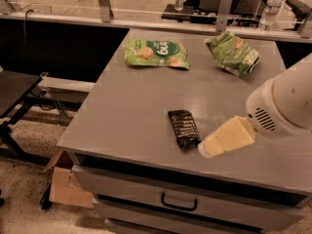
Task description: Pick rxbar chocolate
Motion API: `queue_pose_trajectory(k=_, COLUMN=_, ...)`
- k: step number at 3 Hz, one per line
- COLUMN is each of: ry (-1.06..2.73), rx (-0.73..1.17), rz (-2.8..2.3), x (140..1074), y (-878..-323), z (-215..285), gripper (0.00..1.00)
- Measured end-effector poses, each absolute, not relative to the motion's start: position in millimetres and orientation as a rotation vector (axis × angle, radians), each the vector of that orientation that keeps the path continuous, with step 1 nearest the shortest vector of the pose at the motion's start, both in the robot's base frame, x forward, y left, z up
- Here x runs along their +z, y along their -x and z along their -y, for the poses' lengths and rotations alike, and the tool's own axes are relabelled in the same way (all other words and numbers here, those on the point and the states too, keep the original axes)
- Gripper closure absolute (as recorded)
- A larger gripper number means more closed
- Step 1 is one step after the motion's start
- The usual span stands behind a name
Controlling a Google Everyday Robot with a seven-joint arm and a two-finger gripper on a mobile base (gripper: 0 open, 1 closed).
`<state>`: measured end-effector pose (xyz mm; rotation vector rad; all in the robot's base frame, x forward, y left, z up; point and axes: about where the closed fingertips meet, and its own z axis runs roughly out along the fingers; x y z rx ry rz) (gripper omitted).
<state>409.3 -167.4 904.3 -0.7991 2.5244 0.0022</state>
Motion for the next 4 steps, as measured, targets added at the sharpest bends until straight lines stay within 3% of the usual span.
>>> queue_pose_trajectory(k=2, ry=0.638, rx=0.177, rz=-2.359, x=855, y=-413, z=128, gripper=0.00)
queue_pose_trajectory(k=4, ry=0.603, rx=0.178, rz=-2.376, x=856, y=-413, z=124, gripper=0.00)
